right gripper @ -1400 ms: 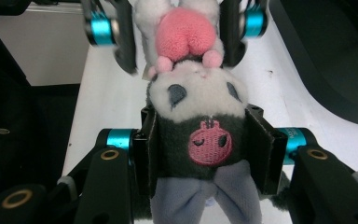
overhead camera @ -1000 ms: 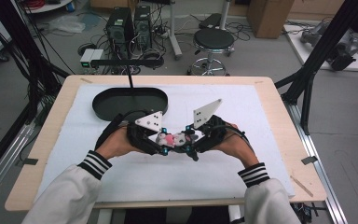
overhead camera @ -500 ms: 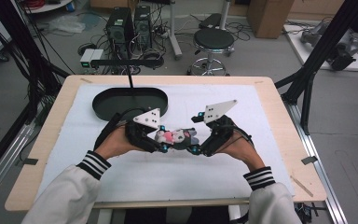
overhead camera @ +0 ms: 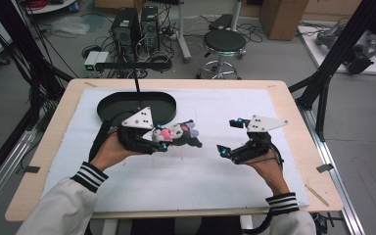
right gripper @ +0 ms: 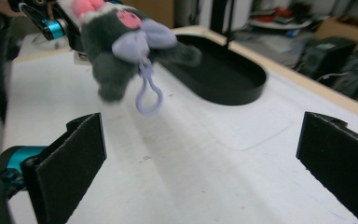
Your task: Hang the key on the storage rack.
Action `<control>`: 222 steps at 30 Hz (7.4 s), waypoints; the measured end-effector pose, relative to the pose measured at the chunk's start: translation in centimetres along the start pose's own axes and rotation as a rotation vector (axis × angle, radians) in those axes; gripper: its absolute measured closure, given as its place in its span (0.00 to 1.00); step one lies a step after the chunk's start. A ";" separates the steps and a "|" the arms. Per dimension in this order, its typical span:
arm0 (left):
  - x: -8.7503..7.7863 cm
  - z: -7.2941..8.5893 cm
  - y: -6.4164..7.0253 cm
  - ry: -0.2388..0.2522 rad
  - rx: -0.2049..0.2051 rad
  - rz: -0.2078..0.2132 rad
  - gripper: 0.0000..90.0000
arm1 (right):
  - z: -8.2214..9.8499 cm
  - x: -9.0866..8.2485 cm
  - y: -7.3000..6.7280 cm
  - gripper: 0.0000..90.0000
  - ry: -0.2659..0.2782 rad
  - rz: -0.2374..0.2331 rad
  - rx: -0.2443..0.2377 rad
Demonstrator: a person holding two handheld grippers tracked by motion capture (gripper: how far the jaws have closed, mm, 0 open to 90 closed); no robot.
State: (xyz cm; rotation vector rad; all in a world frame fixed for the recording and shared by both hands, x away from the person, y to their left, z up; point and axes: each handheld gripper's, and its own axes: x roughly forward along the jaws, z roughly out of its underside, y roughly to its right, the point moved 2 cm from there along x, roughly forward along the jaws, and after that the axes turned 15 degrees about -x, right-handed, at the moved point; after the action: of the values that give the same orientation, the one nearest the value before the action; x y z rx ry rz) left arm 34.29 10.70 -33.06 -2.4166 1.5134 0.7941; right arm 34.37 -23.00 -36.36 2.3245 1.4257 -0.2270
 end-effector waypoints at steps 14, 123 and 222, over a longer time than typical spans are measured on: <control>-4.9 0.8 -3.2 0.159 -0.123 -0.201 0.61 | 5.0 -3.9 -0.1 0.00 0.097 0.244 0.080; -9.7 0.3 -15.7 0.247 -0.400 -0.654 0.61 | 11.3 -5.7 -2.4 0.00 0.235 0.449 0.105; -9.0 19.5 -3.9 0.604 -0.251 -0.369 0.02 | 11.3 -5.5 -2.6 0.00 0.221 0.456 0.069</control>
State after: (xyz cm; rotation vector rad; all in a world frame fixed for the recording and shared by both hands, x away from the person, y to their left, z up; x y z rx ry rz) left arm 28.01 27.72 -45.23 -3.1897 1.0920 0.1854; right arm 30.29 -31.19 -45.37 2.7215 0.9463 0.1174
